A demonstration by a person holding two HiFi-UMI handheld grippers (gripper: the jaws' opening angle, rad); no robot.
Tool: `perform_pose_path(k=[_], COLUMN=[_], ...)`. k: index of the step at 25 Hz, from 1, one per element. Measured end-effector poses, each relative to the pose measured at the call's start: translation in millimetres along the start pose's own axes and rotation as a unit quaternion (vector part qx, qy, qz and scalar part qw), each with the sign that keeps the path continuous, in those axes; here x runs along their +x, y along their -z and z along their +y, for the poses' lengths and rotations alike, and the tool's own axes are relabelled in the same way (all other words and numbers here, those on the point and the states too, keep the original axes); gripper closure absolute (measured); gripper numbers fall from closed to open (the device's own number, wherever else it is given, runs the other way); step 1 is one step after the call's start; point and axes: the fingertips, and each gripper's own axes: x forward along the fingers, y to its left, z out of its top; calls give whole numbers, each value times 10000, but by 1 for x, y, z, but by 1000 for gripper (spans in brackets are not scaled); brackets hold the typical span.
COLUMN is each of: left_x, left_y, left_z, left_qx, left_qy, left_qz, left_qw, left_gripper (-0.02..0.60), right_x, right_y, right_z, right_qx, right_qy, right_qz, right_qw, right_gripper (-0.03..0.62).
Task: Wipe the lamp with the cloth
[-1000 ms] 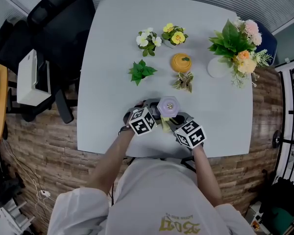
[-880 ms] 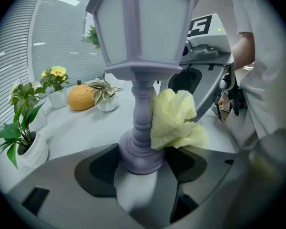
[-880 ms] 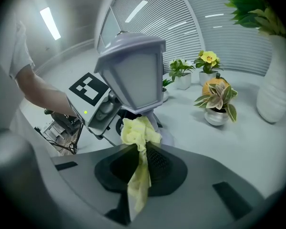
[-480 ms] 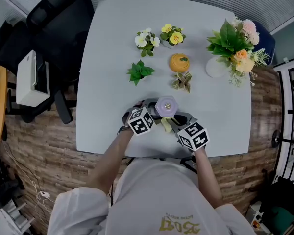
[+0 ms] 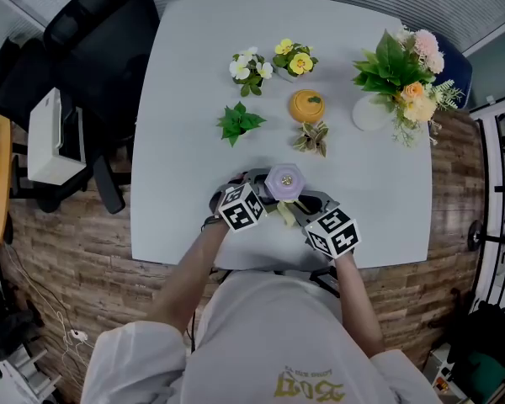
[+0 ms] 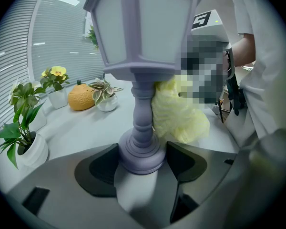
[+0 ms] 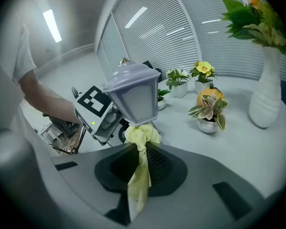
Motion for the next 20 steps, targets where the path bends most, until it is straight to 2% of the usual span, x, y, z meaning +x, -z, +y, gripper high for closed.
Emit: perform_pose_path(k=[7,20], left_x=[1,0], left_y=[0,-1], left_z=[0,0], left_qx=[3,12], left_qy=[-1,7], left_qz=[2,-10], left_qw=[10000,10000], left_gripper=[255,255], right_x=[12,23], right_y=[3,16], right_z=[-1,-15], right_qx=[-11,290], right_qy=[-83,-101], right_qz=[105,299], right_qw=[9999,9991], right_gripper=[546,546])
